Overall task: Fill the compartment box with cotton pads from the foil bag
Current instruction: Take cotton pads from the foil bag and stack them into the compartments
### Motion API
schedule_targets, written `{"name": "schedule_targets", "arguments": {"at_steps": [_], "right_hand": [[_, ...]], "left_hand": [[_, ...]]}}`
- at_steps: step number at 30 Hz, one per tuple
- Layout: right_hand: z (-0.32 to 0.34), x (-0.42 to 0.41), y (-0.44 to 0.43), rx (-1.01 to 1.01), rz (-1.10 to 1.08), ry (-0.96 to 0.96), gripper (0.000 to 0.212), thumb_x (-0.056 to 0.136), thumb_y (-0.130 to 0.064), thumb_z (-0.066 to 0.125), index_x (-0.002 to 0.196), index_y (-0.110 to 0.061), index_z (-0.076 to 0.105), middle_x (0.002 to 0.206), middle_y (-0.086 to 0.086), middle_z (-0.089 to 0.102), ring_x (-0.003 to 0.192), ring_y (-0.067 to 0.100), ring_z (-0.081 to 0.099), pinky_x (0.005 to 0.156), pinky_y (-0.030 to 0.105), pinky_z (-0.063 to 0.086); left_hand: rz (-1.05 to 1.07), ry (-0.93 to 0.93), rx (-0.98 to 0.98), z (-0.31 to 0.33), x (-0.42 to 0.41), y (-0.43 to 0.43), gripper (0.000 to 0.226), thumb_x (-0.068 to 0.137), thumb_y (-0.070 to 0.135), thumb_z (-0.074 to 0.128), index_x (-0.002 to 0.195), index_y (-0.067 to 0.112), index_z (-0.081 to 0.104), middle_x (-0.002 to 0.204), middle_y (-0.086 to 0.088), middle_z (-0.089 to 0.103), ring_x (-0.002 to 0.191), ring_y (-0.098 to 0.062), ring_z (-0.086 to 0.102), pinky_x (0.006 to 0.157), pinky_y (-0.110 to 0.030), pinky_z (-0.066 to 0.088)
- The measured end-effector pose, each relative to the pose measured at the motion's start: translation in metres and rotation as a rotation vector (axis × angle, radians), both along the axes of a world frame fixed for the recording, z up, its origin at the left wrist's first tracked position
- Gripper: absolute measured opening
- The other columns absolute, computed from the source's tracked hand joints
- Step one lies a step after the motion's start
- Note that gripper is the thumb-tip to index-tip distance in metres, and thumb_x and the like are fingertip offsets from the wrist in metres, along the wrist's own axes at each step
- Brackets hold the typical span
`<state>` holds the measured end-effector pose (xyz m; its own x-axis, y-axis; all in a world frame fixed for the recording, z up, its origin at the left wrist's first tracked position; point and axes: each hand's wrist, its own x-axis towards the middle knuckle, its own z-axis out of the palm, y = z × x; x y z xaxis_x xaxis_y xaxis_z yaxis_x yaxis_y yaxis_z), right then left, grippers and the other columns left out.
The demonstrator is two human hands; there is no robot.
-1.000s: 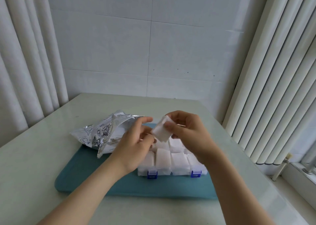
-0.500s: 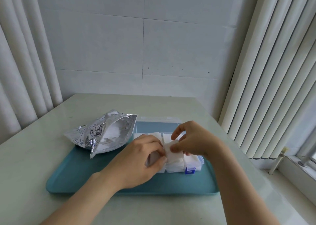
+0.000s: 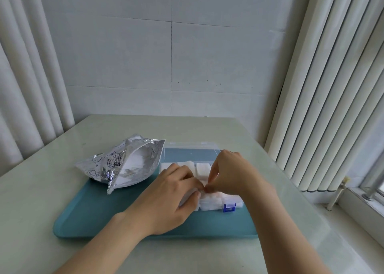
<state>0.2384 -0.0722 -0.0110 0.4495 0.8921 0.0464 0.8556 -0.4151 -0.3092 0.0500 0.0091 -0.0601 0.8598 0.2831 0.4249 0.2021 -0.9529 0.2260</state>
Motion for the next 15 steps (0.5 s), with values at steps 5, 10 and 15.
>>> {"name": "schedule_targets", "arguments": {"at_steps": [5,10,15], "right_hand": [[0.007,-0.009,-0.001,-0.012,0.058,0.019,0.022,0.057,-0.029,0.053,0.058,-0.013,0.038,0.059,0.002,0.034,0.056,0.022,0.034,0.053,0.031,0.031],[0.005,-0.017,0.007,0.175,0.031,-0.064,0.027,0.078,-0.016,0.051,0.064,-0.015,0.028,0.061,0.001,0.029,0.058,0.022,0.024,0.052,0.031,0.022],[0.003,-0.019,0.011,0.406,0.019,-0.101,0.034,0.085,-0.015,0.048,0.063,-0.015,0.022,0.057,0.003,0.025,0.058,0.023,0.021,0.05,0.031,0.017]], "left_hand": [[0.008,0.021,0.046,0.0,0.004,-0.001,0.032,0.103,0.052,0.04,0.118,0.039,0.067,0.108,0.017,0.048,0.108,-0.01,0.04,0.1,-0.029,0.041],[0.019,0.028,0.083,0.0,0.009,0.001,0.03,0.101,0.058,0.044,0.111,0.039,0.066,0.103,0.015,0.049,0.105,-0.013,0.042,0.099,-0.033,0.044],[0.024,0.047,0.022,0.004,0.011,0.001,0.037,0.098,0.062,0.041,0.111,0.04,0.068,0.104,0.016,0.048,0.102,-0.014,0.04,0.099,-0.033,0.043]]}}
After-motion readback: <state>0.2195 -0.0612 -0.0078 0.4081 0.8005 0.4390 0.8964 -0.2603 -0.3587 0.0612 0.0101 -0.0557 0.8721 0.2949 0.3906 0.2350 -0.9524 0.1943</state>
